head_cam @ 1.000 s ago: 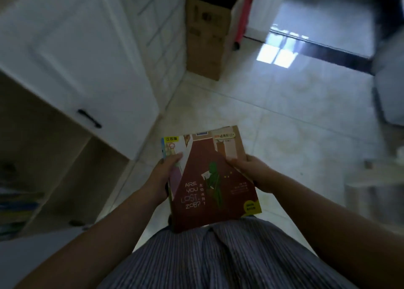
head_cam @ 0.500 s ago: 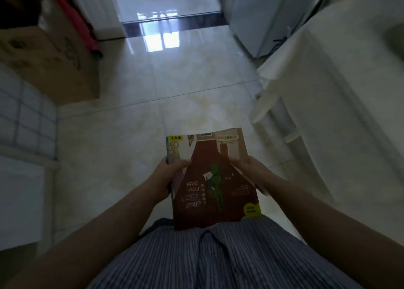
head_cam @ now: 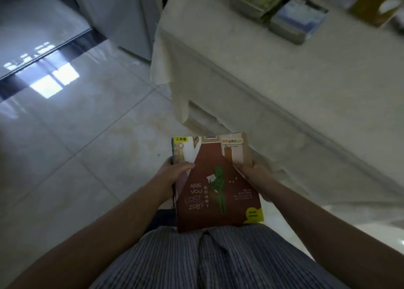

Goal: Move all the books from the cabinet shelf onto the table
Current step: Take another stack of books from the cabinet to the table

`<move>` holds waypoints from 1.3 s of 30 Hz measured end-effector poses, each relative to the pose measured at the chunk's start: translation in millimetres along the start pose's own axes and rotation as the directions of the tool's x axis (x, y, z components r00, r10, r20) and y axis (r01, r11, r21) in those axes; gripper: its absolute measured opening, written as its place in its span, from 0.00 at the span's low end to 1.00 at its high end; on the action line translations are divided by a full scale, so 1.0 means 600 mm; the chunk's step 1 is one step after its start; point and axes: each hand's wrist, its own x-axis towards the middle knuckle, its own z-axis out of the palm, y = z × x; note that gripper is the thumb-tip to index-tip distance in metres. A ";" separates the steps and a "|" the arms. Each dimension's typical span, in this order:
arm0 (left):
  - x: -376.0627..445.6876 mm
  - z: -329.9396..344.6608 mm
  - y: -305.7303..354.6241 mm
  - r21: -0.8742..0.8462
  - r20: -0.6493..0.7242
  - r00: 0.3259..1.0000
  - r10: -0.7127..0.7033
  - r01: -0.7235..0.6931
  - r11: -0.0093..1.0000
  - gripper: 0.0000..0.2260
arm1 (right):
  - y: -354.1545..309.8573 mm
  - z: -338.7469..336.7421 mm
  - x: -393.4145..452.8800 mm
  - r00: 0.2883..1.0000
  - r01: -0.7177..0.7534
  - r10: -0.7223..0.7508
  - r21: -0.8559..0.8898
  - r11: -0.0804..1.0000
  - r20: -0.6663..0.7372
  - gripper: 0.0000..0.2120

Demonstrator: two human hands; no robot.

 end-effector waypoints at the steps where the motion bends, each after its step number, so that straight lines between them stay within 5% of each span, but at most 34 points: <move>1: 0.013 0.015 0.013 0.018 0.037 0.999 -0.008 0.008 1.000 0.20 | -0.003 -0.011 0.005 1.000 -0.007 0.007 0.031 0.999 -0.022 0.37; 8: 0.123 0.123 0.136 0.207 0.232 0.972 -0.043 -0.006 0.978 0.18 | -0.047 -0.092 0.070 0.979 -0.061 0.097 0.196 0.979 -0.181 0.47; 11: 0.166 0.181 0.200 0.291 0.323 0.943 -0.076 -0.023 0.957 0.13 | -0.089 -0.121 0.091 0.966 -0.046 0.116 0.288 0.957 -0.231 0.38; 16: 0.215 0.258 0.267 0.362 0.369 0.926 -0.081 -0.063 0.930 0.15 | -0.117 -0.164 0.123 0.933 0.027 0.124 0.409 0.912 -0.337 0.29; 24: 0.269 0.393 0.305 0.436 0.430 0.887 -0.167 -0.042 0.899 0.10 | -0.124 -0.256 0.149 0.898 0.038 0.189 0.497 0.867 -0.398 0.34; 39: 0.369 0.731 0.329 0.484 0.473 0.868 -0.154 -0.110 0.868 0.09 | -0.153 -0.574 0.252 0.883 0.083 0.184 0.530 0.844 -0.432 0.27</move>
